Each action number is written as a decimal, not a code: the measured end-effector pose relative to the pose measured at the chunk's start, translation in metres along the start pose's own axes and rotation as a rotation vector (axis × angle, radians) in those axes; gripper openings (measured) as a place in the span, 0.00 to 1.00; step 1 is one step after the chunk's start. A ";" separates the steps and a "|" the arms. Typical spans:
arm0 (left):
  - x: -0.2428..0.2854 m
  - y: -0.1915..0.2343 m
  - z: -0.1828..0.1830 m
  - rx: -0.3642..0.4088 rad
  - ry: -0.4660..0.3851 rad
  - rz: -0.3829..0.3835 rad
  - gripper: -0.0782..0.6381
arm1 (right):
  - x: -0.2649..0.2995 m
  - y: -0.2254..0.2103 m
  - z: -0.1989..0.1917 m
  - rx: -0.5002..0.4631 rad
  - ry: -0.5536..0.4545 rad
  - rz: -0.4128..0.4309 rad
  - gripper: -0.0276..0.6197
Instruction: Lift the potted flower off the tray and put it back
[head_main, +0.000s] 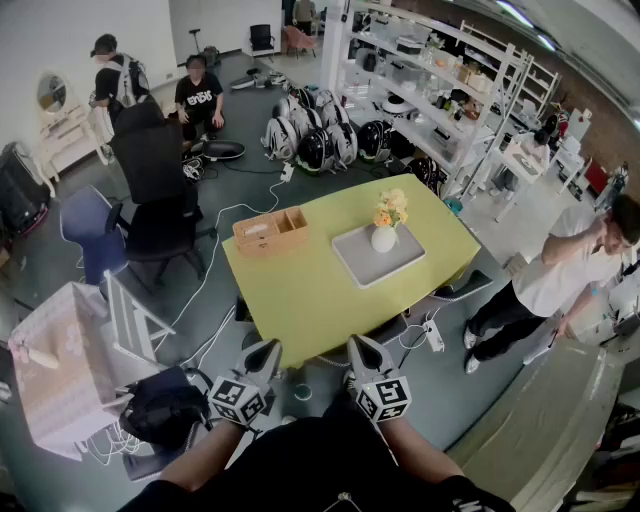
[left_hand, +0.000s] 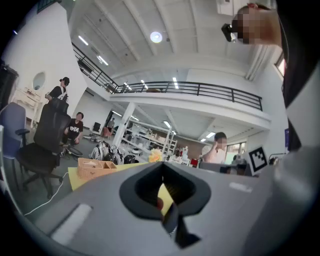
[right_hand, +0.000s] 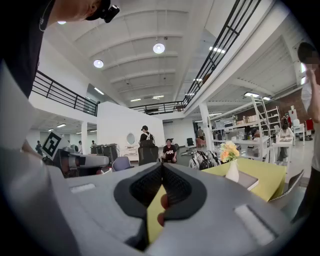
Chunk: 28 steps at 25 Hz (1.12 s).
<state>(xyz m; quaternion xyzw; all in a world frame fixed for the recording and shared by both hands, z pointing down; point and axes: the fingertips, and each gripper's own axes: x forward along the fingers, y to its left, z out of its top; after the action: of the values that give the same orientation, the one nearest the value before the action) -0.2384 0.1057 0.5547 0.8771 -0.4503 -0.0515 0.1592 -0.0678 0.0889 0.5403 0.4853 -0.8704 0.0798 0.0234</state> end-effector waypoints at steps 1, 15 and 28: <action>0.001 -0.002 0.000 -0.001 -0.001 0.001 0.12 | -0.001 -0.002 0.001 0.000 0.000 0.000 0.05; 0.039 0.006 -0.003 -0.017 0.015 0.015 0.12 | 0.022 -0.040 -0.004 0.018 0.014 -0.002 0.05; 0.148 0.019 -0.015 -0.039 0.062 0.037 0.12 | 0.090 -0.205 -0.006 -0.014 -0.038 -0.110 0.09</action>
<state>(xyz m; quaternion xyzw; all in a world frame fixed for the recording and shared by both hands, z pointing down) -0.1619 -0.0205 0.5826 0.8664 -0.4603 -0.0302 0.1911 0.0584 -0.0922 0.5806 0.5336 -0.8433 0.0629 0.0146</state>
